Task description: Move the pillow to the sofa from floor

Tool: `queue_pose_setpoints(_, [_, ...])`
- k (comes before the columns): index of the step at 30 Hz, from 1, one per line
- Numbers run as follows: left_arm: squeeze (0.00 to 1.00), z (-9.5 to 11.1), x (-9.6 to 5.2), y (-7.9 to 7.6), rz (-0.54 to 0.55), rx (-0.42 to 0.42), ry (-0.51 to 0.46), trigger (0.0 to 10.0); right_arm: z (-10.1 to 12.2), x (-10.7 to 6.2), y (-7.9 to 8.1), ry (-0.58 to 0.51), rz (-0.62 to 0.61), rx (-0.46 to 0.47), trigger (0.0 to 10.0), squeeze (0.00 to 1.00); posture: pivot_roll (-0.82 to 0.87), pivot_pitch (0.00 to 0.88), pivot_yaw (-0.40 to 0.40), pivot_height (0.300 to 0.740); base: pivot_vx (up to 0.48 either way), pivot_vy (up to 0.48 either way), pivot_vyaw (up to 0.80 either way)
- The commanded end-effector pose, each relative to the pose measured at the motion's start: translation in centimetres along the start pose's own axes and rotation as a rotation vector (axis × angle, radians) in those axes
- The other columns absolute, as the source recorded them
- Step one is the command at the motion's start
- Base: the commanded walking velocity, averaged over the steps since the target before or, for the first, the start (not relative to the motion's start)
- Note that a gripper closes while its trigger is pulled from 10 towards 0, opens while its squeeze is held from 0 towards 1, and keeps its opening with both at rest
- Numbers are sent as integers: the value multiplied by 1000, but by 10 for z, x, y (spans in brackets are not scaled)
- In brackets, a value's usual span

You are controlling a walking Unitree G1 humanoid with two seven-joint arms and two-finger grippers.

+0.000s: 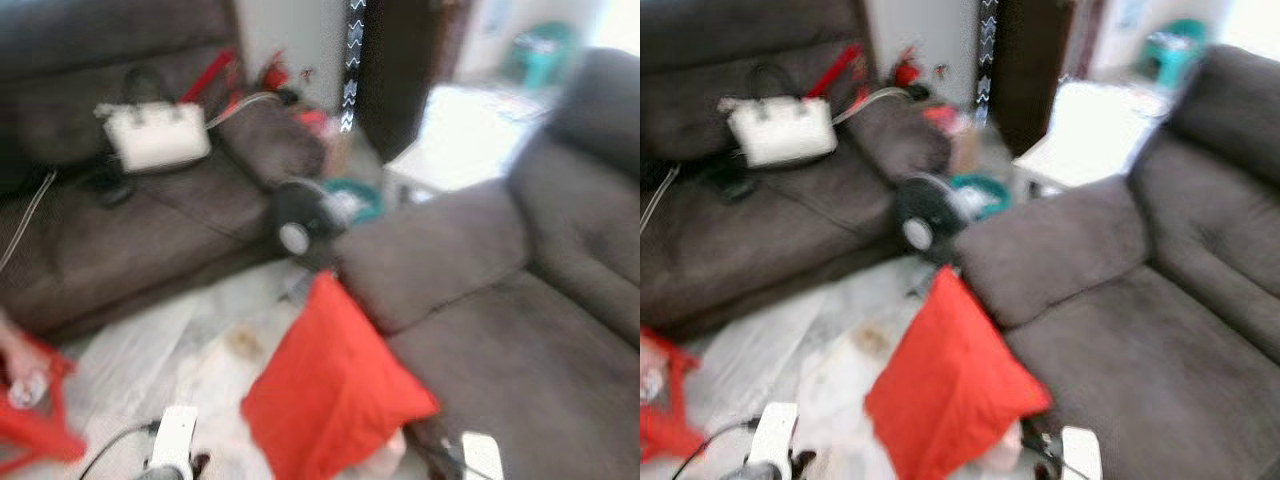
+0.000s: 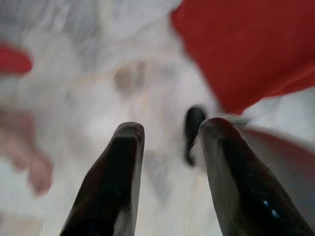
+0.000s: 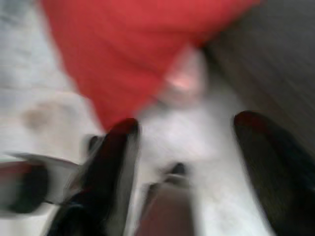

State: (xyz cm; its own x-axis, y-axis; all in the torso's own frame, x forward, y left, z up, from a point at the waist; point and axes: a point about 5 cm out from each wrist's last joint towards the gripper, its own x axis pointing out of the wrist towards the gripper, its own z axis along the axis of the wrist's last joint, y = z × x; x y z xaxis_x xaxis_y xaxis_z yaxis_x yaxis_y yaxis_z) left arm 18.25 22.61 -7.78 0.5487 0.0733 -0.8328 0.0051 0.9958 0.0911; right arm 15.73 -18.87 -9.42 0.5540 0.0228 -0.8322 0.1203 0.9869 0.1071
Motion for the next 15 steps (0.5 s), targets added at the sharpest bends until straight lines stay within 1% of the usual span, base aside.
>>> queue_pose_setpoints(1, [0,2,1,-5,-17,1,-8,10000,-9,-4,-12,23,-37,36,10000,0,96,15,-31,740,0,0,0])
queue_pose_setpoints(5, [0,2,1,-5,-19,2,-9,10000,-10,-4,-11,31,-28,22,10000,0,95,15,-31,740,0,0,0])
queue_pose_setpoints(15, [0,3,1,-5,-20,3,-15,10000,-10,-4,-11,26,-30,43,10000,0,96,15,-29,740,0,0,0])
